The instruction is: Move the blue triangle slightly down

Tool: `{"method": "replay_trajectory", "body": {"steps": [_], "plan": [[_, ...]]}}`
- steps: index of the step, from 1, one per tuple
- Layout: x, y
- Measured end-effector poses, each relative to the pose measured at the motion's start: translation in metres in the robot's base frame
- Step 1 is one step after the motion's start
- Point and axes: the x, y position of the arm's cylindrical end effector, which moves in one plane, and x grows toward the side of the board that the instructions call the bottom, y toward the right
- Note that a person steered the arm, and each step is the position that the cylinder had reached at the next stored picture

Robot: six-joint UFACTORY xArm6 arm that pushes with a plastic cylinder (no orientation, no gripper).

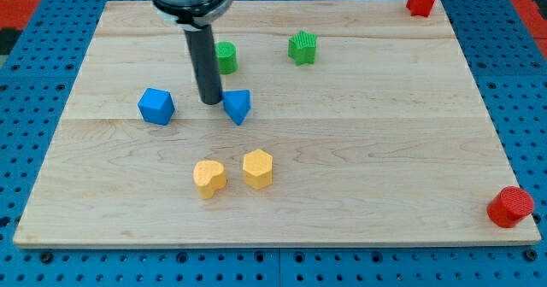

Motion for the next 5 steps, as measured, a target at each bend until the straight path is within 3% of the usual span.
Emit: {"method": "replay_trajectory", "body": {"steps": [3,5], "plan": [[-0.017,0.079],[0.003,0.067]]}}
